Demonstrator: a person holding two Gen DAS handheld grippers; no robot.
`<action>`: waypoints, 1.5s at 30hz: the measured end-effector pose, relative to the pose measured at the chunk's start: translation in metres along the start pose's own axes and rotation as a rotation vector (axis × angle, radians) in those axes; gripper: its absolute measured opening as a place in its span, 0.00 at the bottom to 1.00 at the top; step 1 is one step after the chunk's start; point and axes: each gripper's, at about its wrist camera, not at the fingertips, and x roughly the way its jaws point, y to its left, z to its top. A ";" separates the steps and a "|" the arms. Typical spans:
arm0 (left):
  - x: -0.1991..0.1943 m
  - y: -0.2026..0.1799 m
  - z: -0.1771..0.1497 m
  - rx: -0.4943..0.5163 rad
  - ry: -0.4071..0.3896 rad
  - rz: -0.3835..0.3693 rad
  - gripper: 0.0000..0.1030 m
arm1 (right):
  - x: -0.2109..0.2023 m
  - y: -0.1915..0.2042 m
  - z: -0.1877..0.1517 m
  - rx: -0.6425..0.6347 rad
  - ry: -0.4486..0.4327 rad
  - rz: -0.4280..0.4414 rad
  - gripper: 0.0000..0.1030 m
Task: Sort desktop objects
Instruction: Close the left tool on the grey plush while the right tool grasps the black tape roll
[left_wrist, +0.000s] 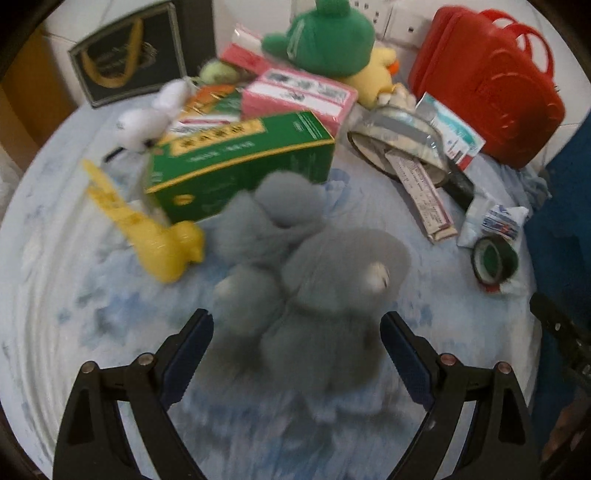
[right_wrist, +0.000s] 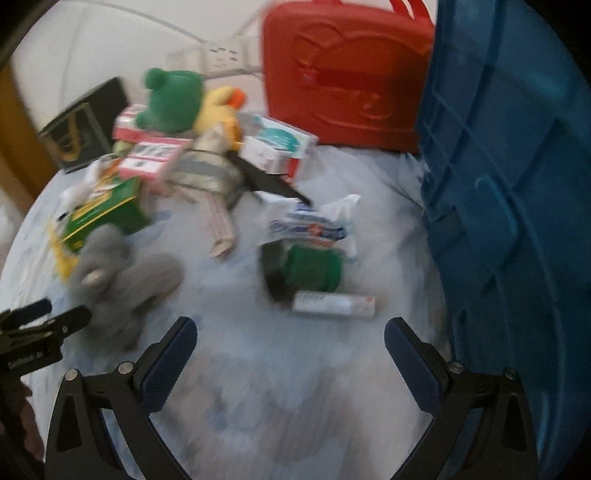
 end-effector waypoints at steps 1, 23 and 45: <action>0.008 -0.002 0.003 0.007 0.006 0.006 0.90 | 0.010 -0.005 0.003 0.008 0.010 -0.006 1.00; 0.047 -0.020 0.001 0.125 -0.024 0.035 0.55 | 0.054 0.024 0.007 -0.066 -0.042 -0.023 0.47; 0.021 -0.025 0.000 0.132 -0.092 0.031 0.47 | 0.043 0.014 0.012 -0.069 -0.107 0.013 0.10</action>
